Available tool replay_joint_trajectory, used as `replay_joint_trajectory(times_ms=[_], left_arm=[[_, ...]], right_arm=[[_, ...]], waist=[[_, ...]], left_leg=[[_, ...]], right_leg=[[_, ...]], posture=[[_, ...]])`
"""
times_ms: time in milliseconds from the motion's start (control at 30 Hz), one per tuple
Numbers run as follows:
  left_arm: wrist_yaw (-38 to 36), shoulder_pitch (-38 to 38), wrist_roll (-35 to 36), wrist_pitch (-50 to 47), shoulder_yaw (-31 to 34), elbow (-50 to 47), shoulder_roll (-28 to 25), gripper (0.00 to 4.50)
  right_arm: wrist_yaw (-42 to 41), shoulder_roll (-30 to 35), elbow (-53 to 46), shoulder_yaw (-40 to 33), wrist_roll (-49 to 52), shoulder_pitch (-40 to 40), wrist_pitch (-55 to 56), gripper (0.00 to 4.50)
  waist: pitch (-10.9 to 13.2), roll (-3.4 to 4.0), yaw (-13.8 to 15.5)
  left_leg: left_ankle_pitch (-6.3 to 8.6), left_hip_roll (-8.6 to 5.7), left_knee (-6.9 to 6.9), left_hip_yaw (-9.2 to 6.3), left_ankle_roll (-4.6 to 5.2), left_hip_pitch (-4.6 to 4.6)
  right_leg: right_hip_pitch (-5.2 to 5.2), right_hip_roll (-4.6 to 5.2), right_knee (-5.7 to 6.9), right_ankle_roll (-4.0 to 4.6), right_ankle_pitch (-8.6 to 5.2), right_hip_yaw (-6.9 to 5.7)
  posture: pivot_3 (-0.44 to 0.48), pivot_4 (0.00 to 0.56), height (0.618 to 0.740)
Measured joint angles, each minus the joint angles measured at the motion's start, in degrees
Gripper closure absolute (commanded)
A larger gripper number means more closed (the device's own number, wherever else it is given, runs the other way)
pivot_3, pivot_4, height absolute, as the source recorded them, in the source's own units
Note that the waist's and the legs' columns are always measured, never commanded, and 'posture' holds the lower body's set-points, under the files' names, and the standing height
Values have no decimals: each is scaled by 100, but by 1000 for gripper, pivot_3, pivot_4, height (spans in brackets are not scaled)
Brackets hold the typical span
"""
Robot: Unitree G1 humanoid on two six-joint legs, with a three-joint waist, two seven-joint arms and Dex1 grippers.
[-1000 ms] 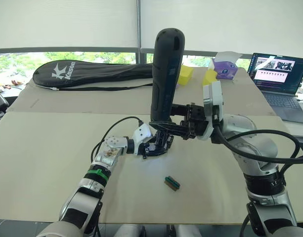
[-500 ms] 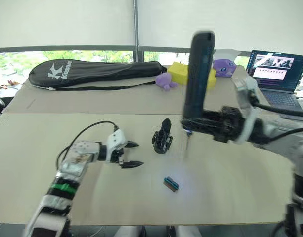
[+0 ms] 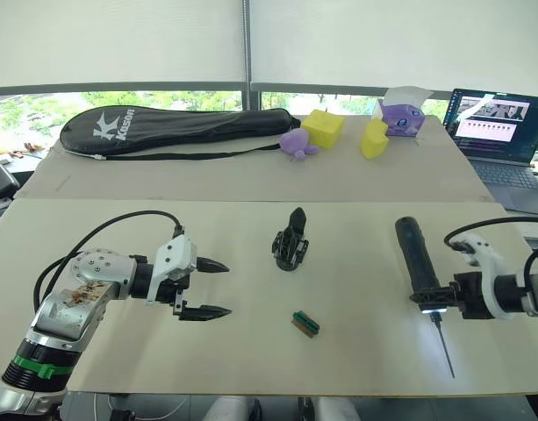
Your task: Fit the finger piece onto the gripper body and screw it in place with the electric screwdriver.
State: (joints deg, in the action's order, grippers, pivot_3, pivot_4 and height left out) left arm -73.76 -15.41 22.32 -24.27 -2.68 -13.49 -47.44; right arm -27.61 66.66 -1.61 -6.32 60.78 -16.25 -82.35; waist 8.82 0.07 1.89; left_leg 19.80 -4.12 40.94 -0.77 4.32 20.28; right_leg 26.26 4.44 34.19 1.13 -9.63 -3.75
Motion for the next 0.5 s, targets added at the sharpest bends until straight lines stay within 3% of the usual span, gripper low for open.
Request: replay_joint_trajectory(times_ms=[67,200,300,367,500], left_arm=[[72,-9,-3,19,-5,1,2,0],[144,-7,1,18,-36,0,2,0],[168,85,21,6,-18,-2,-37,0],[158,330,61,-58,119,4,-217,0],[-205,1086,306,-318,712,-2,-1027,0]], right_arm=[[-143,-74,-21,96,-254,-25,83,1517],[-361,-213,-112,60,-442,-83,89,142],[-659,-76,-423,-64,-564,161,204,17],[-1188,451,-722,-283,-792,519,678,17],[-2990,1101,-764,-1805,-1423,1267,2243,17]], waist=[[-1,-4,-11],[-4,-22,-62],[-2,-18,-58],[19,17,-56],[25,25,-68]], left_leg=[[0,2,1,0,1,-4],[3,1,17,1,6,-4],[4,0,20,2,8,-2],[4,-1,18,6,7,4],[-1,9,2,2,-1,-7]], right_leg=[[-6,-3,-1,-1,0,0],[-15,-2,-7,-11,8,4],[-12,-2,-7,-13,9,4],[-1,-4,-5,-14,8,6],[-2,-21,-10,-22,2,-1]], posture=[[0,150,740],[0,150,740],[0,150,740],[0,150,740],[0,150,740]])
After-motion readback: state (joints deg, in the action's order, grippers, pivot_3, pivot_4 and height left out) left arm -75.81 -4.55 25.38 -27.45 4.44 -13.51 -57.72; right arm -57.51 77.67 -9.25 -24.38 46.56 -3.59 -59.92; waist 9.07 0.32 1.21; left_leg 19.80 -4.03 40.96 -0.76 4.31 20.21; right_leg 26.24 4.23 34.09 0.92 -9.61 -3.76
